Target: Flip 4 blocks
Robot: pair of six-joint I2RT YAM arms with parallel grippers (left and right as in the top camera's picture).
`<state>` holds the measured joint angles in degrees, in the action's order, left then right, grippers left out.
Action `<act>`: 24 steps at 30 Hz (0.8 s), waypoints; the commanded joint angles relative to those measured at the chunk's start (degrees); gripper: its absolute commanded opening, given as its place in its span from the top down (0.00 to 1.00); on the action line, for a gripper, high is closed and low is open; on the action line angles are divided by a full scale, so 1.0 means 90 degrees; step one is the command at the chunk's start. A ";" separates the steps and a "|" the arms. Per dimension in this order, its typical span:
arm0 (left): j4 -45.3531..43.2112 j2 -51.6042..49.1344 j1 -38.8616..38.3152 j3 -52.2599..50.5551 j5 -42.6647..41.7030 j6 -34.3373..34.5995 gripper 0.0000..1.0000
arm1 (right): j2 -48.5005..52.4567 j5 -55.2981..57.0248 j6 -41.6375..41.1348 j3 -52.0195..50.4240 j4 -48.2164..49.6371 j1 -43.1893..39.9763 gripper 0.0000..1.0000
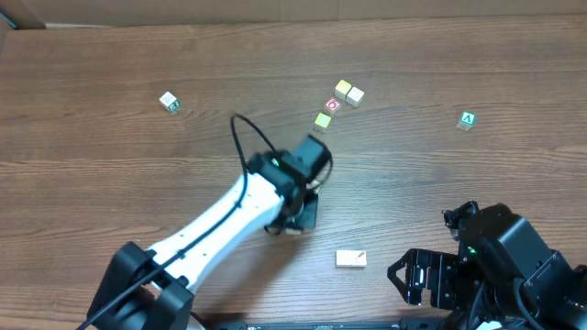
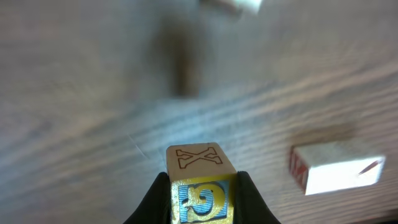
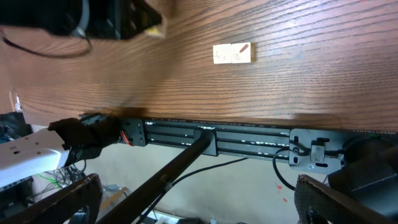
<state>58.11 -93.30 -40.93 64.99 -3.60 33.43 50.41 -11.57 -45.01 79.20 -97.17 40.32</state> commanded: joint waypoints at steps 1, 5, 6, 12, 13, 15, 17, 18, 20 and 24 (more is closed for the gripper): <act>-0.0168 0.0260 -0.0437 -0.0369 0.0063 0.0602 0.95 | -0.0029 0.0044 -0.0019 0.0155 0.0015 0.0019 0.01; -0.0401 0.0260 -0.0952 -0.0617 0.0066 0.0959 0.96 | -0.0029 0.0063 -0.0017 0.0155 0.0015 0.0019 0.01; -0.0449 0.0260 -0.1073 -0.0644 0.0066 0.1042 0.96 | -0.0029 0.0073 -0.0015 0.0155 0.0015 0.0019 0.01; -0.0644 0.0260 -0.1656 -0.0673 0.0204 0.1469 0.96 | -0.0029 0.0112 0.0002 0.0155 0.0015 0.0019 0.01; -0.0644 0.0260 -0.1690 -0.0675 0.0267 0.1583 0.95 | -0.0029 0.0112 0.0002 0.0155 0.0015 0.0019 0.01; -0.0673 0.0257 -0.1705 -0.0675 0.0308 0.1676 0.96 | -0.0029 0.0112 0.0002 0.0155 0.0015 0.0019 0.01; -0.0736 0.0257 -0.1698 -0.0675 0.0333 0.1790 0.96 | -0.0029 0.0112 0.0002 0.0155 0.0012 0.0019 0.01; -0.0750 0.0257 -0.1698 -0.0675 0.0364 0.1887 0.96 | -0.0029 0.0112 0.0002 0.0155 0.0015 0.0019 0.01; -0.0814 0.0257 -0.1695 -0.0675 0.0457 0.2013 0.96 | -0.0029 0.0109 0.0002 0.0155 0.0012 0.0019 0.01; -0.0981 0.0248 -0.1695 -0.0682 0.0641 0.2176 0.96 | -0.0029 0.0109 0.0007 0.0155 0.0012 0.0019 0.01</act>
<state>49.87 -92.62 -56.23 59.20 -0.84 49.67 50.41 -11.31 -45.01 79.20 -97.19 40.32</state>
